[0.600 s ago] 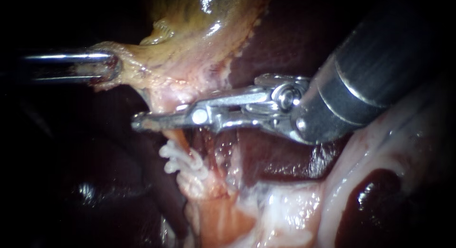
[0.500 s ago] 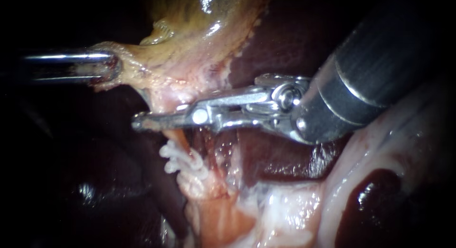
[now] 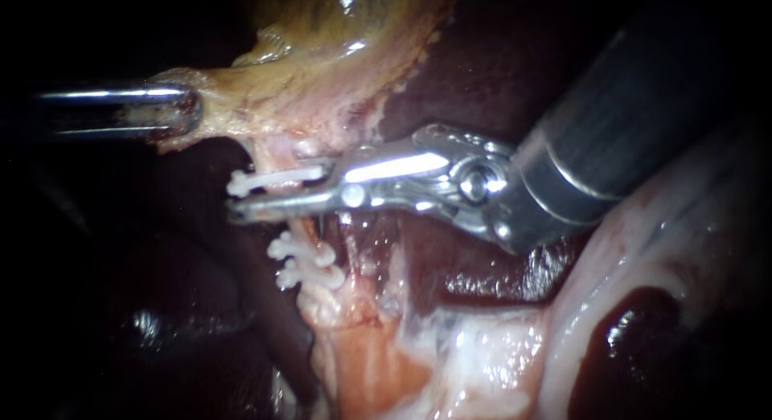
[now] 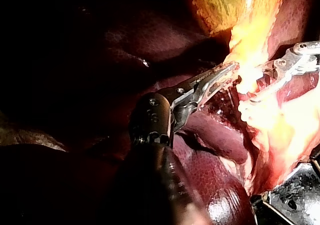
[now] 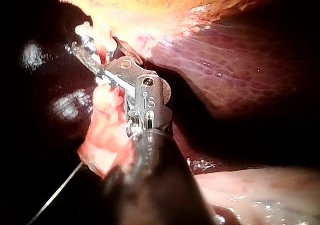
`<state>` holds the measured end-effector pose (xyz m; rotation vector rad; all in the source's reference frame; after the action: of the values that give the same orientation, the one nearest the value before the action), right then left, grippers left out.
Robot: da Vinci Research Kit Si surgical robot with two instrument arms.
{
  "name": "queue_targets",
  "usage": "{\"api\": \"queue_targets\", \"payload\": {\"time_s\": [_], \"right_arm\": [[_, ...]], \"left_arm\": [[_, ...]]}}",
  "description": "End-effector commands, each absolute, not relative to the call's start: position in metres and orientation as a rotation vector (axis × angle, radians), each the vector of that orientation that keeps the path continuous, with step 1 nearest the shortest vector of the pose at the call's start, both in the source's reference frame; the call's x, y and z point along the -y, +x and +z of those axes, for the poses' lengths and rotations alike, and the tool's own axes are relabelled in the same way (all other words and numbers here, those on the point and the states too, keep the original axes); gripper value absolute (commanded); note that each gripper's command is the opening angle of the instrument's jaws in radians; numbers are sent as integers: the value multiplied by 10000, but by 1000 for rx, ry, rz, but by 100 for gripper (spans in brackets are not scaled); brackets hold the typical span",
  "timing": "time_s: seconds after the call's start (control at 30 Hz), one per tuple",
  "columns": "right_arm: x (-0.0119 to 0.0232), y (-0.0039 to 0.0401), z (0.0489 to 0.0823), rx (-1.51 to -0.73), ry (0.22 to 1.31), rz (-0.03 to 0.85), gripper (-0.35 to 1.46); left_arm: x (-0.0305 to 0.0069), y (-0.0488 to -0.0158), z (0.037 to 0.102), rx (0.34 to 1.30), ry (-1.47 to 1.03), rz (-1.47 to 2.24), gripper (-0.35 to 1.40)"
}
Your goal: Going back third clip left tube
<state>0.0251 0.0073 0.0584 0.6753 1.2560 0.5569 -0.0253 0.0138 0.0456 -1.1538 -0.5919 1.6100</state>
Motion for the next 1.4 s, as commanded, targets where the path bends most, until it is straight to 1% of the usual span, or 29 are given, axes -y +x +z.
{"api": "queue_targets", "payload": {"time_s": [0.03,0.13,0.17,0.27,0.47,0.6,0.73,0.97,1.13,1.4], "right_arm": [[-68,243,586,-1267,646,520,49],[-61,219,584,-1286,595,443,49],[-59,207,580,-1297,569,401,50],[-55,174,568,-1308,529,350,50],[-54,104,548,-1324,495,285,50],[-57,73,540,-1331,490,261,50],[-58,58,536,-1334,493,253,50],[-58,51,534,-1336,492,246,50],[-58,49,534,-1336,493,245,50],[-57,48,533,-1336,493,244,50]], "left_arm": [[-138,-252,456,595,-1153,1609,-35],[-138,-252,456,595,-1153,1609,-35],[-138,-252,456,595,-1153,1609,-35],[-138,-251,456,595,-1153,1609,-35],[-138,-251,456,595,-1153,1609,-35],[-138,-252,456,595,-1153,1609,-35],[-138,-253,456,594,-1153,1609,-35],[-139,-259,458,591,-1152,1608,-35],[-138,-274,475,575,-1153,1608,-35],[-139,-303,512,582,-1168,1614,-35]]}}
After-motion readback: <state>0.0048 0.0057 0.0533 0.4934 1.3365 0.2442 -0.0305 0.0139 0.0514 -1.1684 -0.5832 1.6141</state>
